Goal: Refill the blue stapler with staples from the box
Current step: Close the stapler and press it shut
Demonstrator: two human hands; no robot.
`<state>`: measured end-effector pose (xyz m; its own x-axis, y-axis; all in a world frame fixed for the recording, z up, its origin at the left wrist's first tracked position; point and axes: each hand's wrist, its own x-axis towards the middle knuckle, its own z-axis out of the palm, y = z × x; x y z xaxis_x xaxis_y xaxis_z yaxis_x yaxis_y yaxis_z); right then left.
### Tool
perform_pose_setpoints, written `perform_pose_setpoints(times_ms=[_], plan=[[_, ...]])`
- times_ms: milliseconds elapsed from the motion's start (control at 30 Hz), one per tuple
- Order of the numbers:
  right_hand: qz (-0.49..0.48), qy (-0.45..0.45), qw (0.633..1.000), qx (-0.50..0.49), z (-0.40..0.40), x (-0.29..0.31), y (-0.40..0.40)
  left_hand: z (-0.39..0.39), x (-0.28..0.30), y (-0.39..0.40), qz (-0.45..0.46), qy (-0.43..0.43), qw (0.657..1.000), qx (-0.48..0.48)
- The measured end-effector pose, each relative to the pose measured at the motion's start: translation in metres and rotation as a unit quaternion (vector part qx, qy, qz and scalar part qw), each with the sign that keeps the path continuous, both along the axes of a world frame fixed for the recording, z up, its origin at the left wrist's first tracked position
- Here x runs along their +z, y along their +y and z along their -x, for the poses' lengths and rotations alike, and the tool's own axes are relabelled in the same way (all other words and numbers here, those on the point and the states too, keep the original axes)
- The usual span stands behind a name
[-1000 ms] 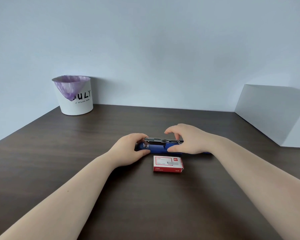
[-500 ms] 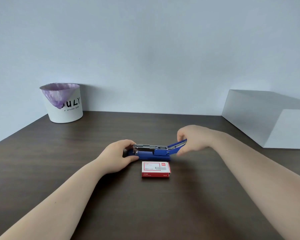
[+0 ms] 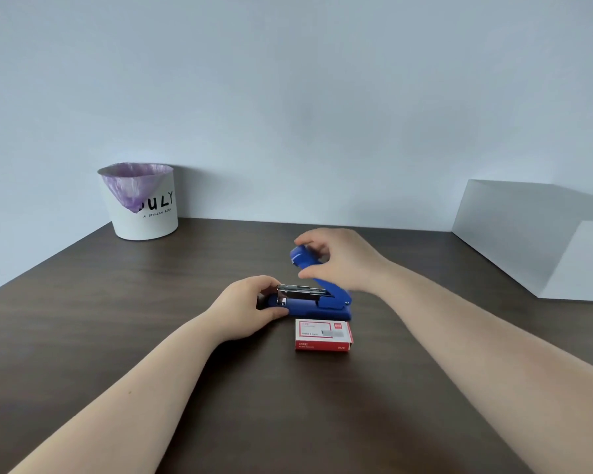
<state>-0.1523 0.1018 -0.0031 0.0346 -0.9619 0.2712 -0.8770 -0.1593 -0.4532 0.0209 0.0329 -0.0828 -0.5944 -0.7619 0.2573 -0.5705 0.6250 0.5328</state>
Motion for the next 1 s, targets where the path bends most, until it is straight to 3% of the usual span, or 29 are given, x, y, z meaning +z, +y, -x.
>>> perform_pose_setpoints(times_ms=[167, 500, 833, 900, 1000], plan=[[-0.065, 0.043, 0.997, 0.010, 0.000, -0.019, -0.003, 0.000, 0.001, -0.001, -0.011, 0.004, 1.000, 0.009], [-0.075, 0.086, 0.993, 0.000, 0.012, -0.026, 0.005, 0.000, 0.002, -0.002, -0.039, 0.027, 0.999, 0.023], [-0.081, 0.053, 0.993, -0.071, 0.039, -0.047, 0.029, 0.001, 0.007, 0.009, -0.045, 0.019, 0.998, 0.042], [-0.076, 0.055, 0.993, -0.074, 0.038, -0.048, 0.029, 0.000, 0.011, 0.011, -0.074, 0.027, 0.997, 0.026], [-0.071, 0.048, 0.992, -0.091, 0.039, -0.049, 0.030, -0.006, 0.020, 0.007, -0.192, 0.045, 0.980, -0.015]])
